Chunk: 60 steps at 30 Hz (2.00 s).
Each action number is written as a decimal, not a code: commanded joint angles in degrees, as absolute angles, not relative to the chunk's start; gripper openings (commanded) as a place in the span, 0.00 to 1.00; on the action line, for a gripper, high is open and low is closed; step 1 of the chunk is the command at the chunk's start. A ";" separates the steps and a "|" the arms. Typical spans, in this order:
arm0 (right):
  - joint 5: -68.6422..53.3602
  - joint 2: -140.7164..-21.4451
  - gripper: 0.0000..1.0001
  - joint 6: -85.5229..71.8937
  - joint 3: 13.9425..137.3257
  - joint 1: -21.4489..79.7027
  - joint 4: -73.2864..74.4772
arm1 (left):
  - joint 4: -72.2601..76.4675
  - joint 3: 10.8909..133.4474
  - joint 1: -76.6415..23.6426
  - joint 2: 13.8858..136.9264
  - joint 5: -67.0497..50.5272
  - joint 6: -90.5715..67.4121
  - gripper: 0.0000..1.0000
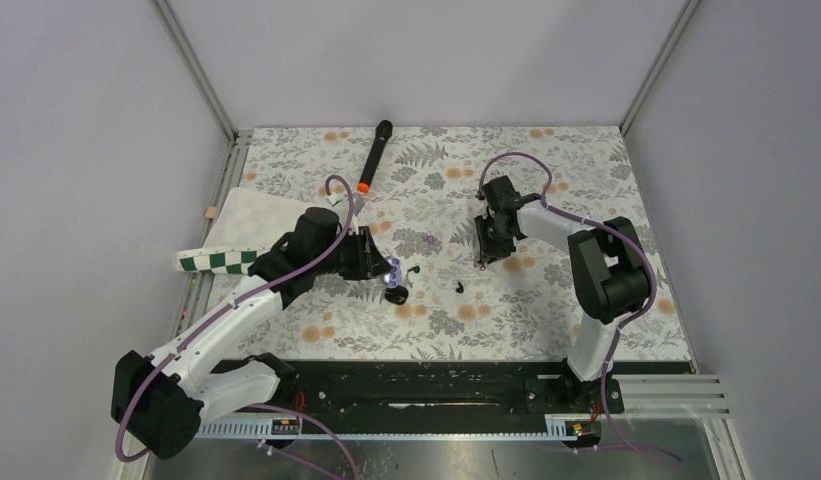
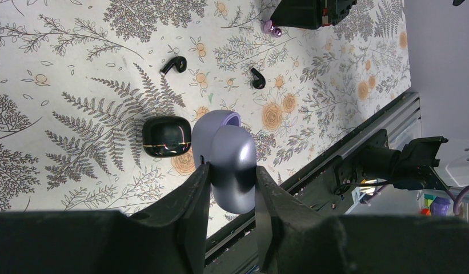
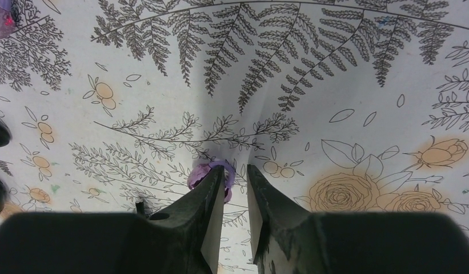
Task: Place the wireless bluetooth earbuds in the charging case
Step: Pick up the right earbud from the center of the board, then place the right earbud at the center of the board.
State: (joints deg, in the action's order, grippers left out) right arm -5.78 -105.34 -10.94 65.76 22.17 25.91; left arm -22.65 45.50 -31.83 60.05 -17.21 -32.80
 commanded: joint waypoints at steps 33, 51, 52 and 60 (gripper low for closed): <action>10.66 -78.80 0.00 -30.02 62.45 33.38 26.86 | -16.90 50.16 -32.06 63.87 -21.41 -37.50 0.00; 26.94 -80.49 0.00 -43.24 54.43 37.77 24.05 | -13.62 47.75 -32.12 63.20 -22.69 -39.95 0.00; 26.28 -80.89 0.00 -45.18 52.83 37.34 22.80 | -13.60 47.44 -32.16 63.12 -22.68 -39.91 0.00; 23.98 -84.72 0.03 -54.15 46.03 36.74 16.94 | -13.62 46.14 -32.12 62.91 -22.85 -39.65 0.00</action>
